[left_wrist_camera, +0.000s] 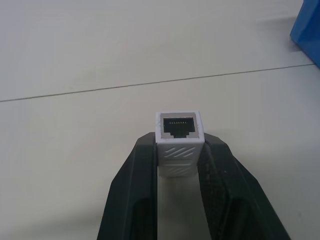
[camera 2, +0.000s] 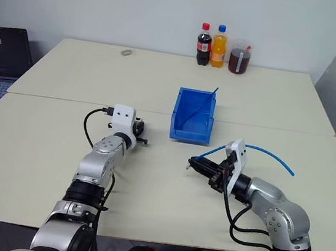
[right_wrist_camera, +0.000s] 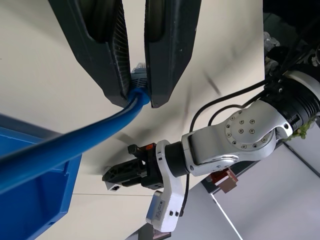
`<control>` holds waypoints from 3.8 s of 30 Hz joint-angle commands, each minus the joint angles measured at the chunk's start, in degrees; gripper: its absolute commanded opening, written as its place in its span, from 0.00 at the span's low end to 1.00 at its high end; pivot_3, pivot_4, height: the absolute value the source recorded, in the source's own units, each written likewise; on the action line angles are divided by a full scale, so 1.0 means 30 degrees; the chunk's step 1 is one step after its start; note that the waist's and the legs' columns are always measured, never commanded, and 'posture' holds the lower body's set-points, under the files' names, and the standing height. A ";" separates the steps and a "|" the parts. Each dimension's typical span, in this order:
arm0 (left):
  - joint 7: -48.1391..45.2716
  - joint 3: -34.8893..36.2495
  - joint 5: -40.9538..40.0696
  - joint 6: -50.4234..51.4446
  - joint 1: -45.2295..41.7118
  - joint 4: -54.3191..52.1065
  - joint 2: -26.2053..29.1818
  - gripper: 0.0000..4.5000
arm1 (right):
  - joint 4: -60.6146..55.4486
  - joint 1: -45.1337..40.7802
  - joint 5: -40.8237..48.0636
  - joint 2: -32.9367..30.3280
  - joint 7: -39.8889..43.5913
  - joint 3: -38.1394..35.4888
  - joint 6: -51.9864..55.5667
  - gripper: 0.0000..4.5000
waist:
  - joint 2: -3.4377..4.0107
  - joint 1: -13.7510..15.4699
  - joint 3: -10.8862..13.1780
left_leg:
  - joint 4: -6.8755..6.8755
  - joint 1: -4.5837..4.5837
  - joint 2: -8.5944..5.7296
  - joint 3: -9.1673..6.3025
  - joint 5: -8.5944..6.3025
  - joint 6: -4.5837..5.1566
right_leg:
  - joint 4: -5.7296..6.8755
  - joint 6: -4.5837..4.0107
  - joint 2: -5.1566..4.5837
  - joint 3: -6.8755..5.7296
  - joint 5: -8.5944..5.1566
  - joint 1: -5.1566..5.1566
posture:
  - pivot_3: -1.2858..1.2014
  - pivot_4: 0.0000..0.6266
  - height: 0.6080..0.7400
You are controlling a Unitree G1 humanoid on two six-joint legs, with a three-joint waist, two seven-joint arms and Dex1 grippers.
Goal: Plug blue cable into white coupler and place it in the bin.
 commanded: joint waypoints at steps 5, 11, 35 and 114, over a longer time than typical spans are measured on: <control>-0.5281 -0.2150 -0.1356 -0.0121 0.3677 -0.5836 0.1022 0.17 | -0.2552 0.0856 -0.0165 -0.2002 0.1119 0.0126 -0.0248 0.03 | 0.0004 -0.0005 -0.0002 | 0.0000 -0.0029 0.0000 -0.0005 0.0004 -0.0008 | -0.0012 -0.0002 -0.0008 -0.0003 0.0000 -0.0014 | 0.52 0.24 1.00; -0.9390 -0.3418 -0.3181 0.0982 0.5259 -0.9321 0.2243 0.17 | -0.3594 0.1099 -0.0171 -0.2946 0.1682 0.0481 -0.0265 0.03 | 0.0001 0.0017 0.0000 | 0.0011 -0.0029 0.0007 -0.0022 -0.0008 0.0018 | 0.0003 -0.0014 -0.0001 -0.0023 0.0012 -0.0006 | 0.52 0.24 1.00; -1.8439 -0.7829 -0.1724 -0.2500 0.5198 -0.8600 0.7516 0.17 | -0.1621 -0.0950 -0.6042 -0.2710 0.3936 0.4708 -0.5013 0.03 | 0.0013 -0.0039 -0.0005 | 0.0001 0.0008 0.0028 -0.0016 -0.0009 0.0024 | -0.0003 -0.0018 0.0024 -0.0016 0.0016 0.0010 | 0.52 0.24 1.00; -1.8277 -0.7702 -0.1416 -0.2228 0.5973 -0.8816 0.7270 0.17 | 0.4155 -0.3826 -1.3157 -0.1389 0.7188 0.9463 -0.6816 0.03 | 0.0074 -0.0061 -0.0316 | -0.0063 0.0399 0.0030 -0.0008 -0.0020 0.0037 | -0.0030 0.0015 0.0028 -0.0003 -0.0056 0.0364 | 0.52 0.24 1.00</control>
